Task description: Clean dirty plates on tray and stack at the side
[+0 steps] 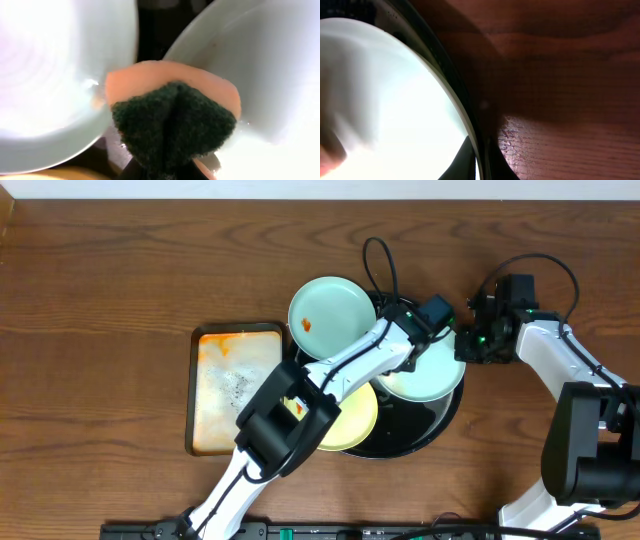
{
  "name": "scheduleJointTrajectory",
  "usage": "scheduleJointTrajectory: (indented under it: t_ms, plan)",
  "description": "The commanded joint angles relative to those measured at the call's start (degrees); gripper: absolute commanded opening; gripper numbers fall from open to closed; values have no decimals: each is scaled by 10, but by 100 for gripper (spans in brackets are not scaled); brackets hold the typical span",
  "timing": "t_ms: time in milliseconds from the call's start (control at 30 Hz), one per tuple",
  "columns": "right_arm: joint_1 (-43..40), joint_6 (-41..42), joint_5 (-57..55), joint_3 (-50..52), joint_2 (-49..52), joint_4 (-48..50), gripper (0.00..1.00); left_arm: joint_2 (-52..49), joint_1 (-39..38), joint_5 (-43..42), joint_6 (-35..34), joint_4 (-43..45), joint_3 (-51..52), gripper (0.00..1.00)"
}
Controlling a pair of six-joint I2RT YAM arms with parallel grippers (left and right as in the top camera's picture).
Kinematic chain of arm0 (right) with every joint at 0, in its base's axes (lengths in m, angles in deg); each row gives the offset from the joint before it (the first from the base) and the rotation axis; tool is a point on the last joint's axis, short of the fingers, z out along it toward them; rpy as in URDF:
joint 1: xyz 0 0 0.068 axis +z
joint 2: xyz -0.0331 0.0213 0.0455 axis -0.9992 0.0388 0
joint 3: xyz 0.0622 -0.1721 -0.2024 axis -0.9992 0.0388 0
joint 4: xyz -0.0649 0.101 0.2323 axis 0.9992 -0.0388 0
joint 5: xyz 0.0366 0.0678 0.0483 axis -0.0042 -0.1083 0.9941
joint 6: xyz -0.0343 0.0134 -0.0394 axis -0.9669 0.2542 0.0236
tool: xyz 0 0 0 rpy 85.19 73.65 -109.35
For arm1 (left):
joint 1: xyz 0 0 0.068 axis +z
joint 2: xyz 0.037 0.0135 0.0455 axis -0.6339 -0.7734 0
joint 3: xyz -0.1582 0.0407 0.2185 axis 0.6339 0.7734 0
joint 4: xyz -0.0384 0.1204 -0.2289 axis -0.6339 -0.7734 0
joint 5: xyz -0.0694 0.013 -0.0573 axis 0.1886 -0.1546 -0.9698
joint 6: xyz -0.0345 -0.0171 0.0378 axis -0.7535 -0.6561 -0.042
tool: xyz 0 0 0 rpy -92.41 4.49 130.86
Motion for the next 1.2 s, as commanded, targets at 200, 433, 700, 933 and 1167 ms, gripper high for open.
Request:
scheduleJointTrajectory:
  t_ms: [200, 433, 700, 933, 1167]
  plan:
    - [-8, 17, -94, 11, 2, -2, 1, 112, 58, 29, 3, -30, -2, 13]
    - [-3, 16, -111, 11, -72, -10, 1, 198, 118, 17, 4, -106, -2, 13]
    - [29, -24, -115, 11, -108, -54, 1, 236, 152, -103, 106, -78, 3, 12]
    - [48, -33, -119, 11, -108, -78, 1, 236, 122, -143, 135, -9, 60, 12]
    - [48, -39, -132, 11, -108, -101, 1, 233, 101, -267, 161, 148, 190, 11]
